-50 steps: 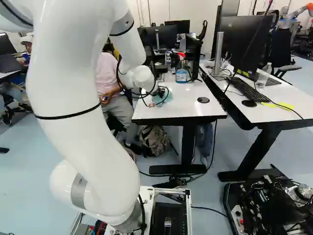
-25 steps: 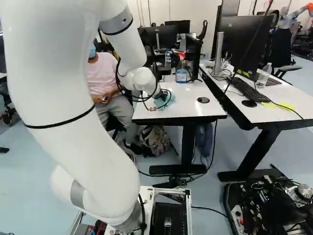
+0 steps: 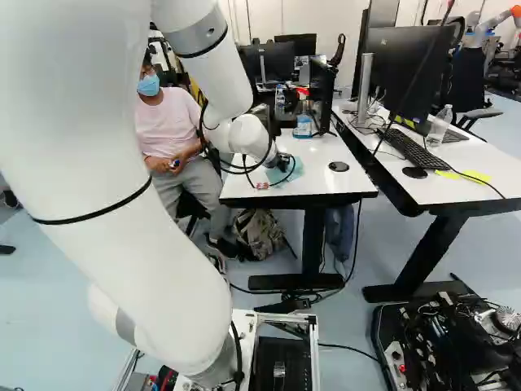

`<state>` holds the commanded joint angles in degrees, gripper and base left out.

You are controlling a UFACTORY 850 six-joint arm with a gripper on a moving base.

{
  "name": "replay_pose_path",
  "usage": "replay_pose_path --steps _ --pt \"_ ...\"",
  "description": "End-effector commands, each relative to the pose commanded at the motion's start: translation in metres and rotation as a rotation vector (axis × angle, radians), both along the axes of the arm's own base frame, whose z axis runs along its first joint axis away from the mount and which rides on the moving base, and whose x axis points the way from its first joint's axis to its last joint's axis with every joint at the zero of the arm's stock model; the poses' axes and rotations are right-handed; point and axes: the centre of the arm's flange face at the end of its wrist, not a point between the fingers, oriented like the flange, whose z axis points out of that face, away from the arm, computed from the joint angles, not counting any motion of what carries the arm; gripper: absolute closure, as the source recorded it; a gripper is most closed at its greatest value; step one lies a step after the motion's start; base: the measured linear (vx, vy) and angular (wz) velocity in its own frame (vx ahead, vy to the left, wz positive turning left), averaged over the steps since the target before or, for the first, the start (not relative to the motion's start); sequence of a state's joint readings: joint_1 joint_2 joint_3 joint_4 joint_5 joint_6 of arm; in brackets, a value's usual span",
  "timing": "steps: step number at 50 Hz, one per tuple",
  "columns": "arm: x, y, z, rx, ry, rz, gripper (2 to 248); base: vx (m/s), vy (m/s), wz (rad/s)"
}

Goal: Clean the table with the green towel

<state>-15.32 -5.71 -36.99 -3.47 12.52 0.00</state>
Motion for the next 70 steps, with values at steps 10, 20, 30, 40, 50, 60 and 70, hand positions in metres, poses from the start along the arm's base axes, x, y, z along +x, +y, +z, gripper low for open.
replay_pose_path --steps 10,20,30,40,50,60,70 --pt "0.004 -0.016 0.0 -0.001 -0.002 -0.032 213 0.0 0.0 0.0" --pt "0.016 -0.031 0.0 -0.002 -0.006 -0.054 213 0.0 0.0 0.0" --pt "0.025 -0.035 -0.001 -0.003 -0.009 -0.055 213 0.0 0.0 0.0" --pt "0.027 -0.036 -0.001 -0.003 -0.009 -0.057 213 0.0 0.0 0.0" --pt "0.037 -0.048 -0.001 -0.004 -0.014 -0.073 213 0.0 0.0 0.0" --pt "0.049 -0.063 -0.002 -0.006 -0.02 -0.092 213 0.0 0.0 0.0" --pt "0.05 -0.064 -0.001 -0.007 -0.023 -0.093 213 0.0 0.0 0.0"
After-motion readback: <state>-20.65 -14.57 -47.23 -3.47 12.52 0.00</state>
